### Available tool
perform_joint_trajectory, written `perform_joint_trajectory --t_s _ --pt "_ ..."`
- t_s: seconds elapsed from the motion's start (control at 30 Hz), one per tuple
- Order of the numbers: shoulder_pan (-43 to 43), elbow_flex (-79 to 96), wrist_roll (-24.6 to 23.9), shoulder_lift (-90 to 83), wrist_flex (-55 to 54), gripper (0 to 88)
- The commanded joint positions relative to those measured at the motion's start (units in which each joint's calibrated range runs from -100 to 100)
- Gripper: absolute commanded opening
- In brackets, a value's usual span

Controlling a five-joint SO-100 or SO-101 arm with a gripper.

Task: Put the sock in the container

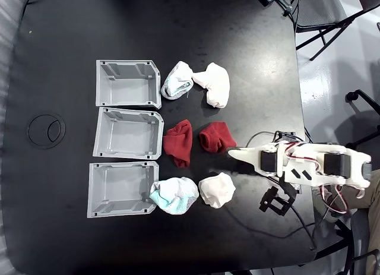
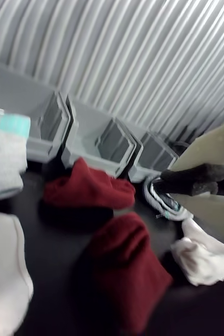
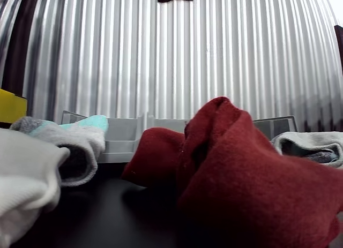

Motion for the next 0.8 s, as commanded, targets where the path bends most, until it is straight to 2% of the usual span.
perform_joint_trajectory --t_s 0.0,0.2,0.3,0.53,0.67,0.77 --pt "1.3 -18.0 0.0 19.1 4.6 1.3" --pt "11.5 -39.5 -0.1 43.3 13.5 1.3" --pt "14.6 -45.0 0.5 53.3 16.7 1.4" --pt "14.0 -47.2 0.6 65.8 18.1 1.9" --pt "13.8 -47.2 1.9 68.5 17.9 6.4" --pt "13.8 -47.2 1.9 68.4 18.1 13.3"
